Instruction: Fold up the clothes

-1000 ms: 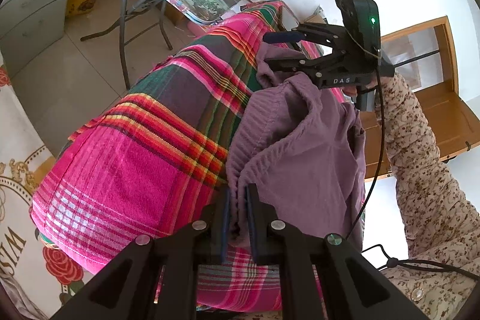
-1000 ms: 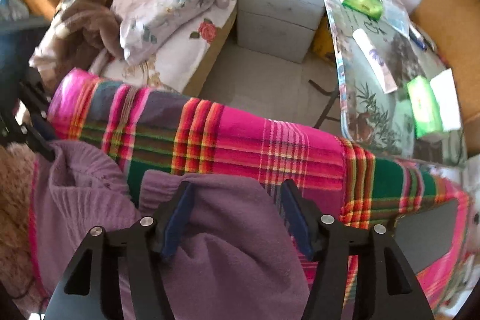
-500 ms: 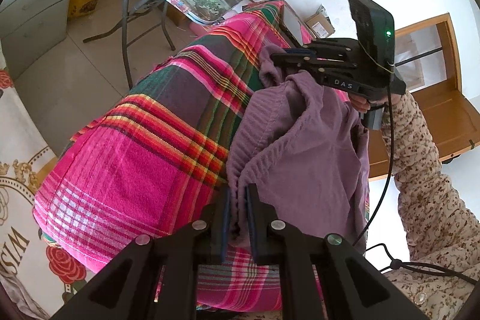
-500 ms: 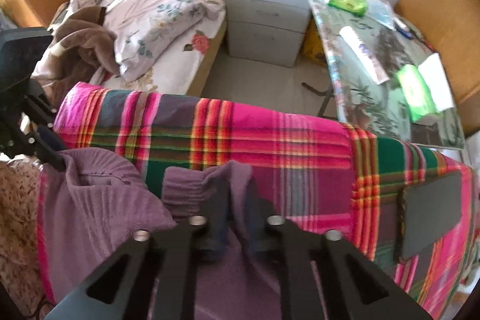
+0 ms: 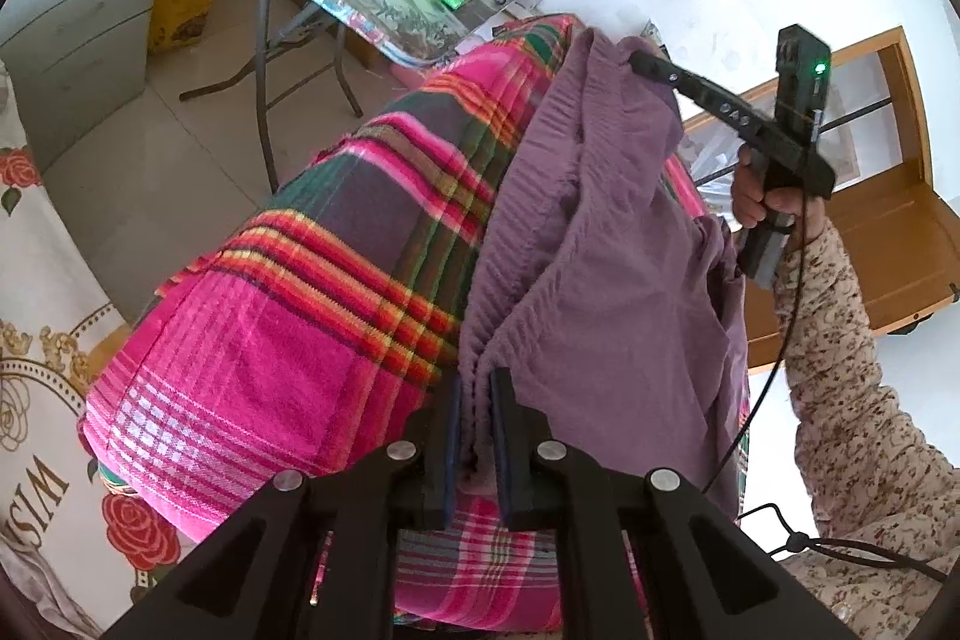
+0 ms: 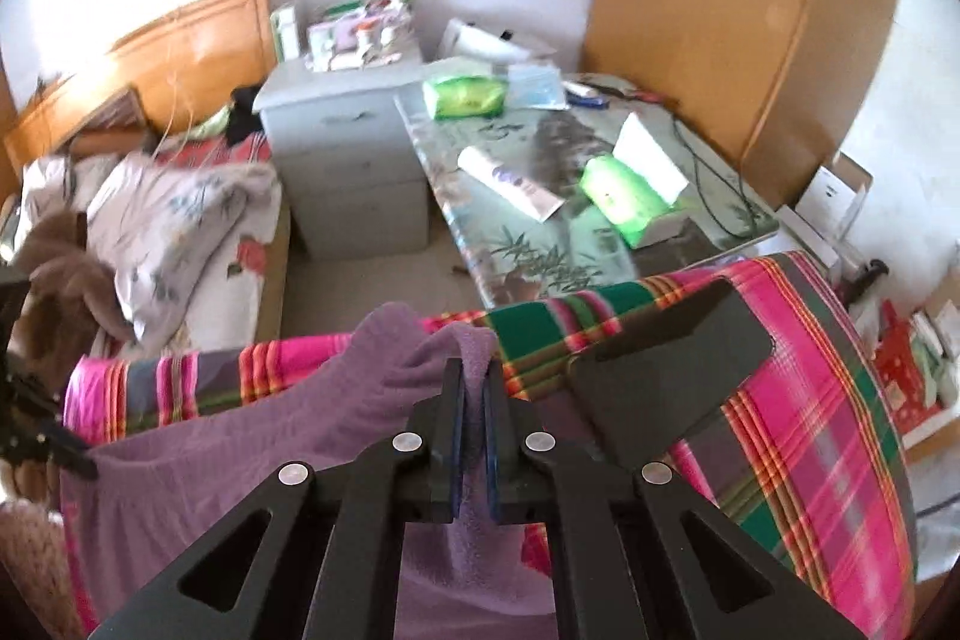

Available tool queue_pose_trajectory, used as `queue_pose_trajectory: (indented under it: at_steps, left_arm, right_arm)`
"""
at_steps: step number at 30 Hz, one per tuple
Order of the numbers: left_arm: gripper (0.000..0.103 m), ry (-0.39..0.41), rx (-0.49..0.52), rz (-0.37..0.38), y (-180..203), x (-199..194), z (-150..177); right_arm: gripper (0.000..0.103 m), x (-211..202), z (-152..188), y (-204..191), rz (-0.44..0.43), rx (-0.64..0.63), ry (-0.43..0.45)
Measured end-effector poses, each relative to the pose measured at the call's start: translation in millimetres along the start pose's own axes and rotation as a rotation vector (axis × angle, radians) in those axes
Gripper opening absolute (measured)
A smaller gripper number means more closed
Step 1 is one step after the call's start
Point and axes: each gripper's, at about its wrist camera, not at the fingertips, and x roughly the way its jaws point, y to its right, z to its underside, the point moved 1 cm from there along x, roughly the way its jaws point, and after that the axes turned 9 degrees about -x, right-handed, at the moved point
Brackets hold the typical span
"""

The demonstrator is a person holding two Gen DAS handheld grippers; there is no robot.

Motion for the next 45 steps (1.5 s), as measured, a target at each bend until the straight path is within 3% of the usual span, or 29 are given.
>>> queue_pose_trajectory:
  at_steps: [4,12,19,26,33,35,39,45]
  left_arm:
    - [0.009,0.019,0.011,-0.014,5,-2,-3]
    - [0.009,0.017,-0.026,-0.048,-2,1,-8]
    - [0.010,0.011,-0.059,-0.048,-8,3,-6]
    - [0.013,0.036,-0.036,-0.052,-3,-5,-9]
    - [0.013,0.123,0.051,-0.053,16,-25,-18]
    - [0.018,0.144,0.079,-0.050,23,-29,-21]
    - [0.028,0.101,0.156,0.000,48,-7,-43]
    - [0.029,-0.019,0.187,-0.015,62,40,-70]
  right_arm:
    - [0.005,5,1,7,0.021,0.022,0.007]
    - [0.005,59,10,6,0.012,0.030,-0.110]
    - [0.010,74,7,-1,0.026,0.007,-0.149]
    - [0.016,33,0,4,0.073,0.051,-0.109]
    - [0.017,-4,2,-35,-0.005,0.048,-0.034]
    - [0.017,-11,10,-45,-0.032,0.069,-0.023]
    - [0.017,-25,35,-54,-0.121,0.181,-0.007]
    - [0.019,-42,71,-83,-0.183,0.249,-0.015]
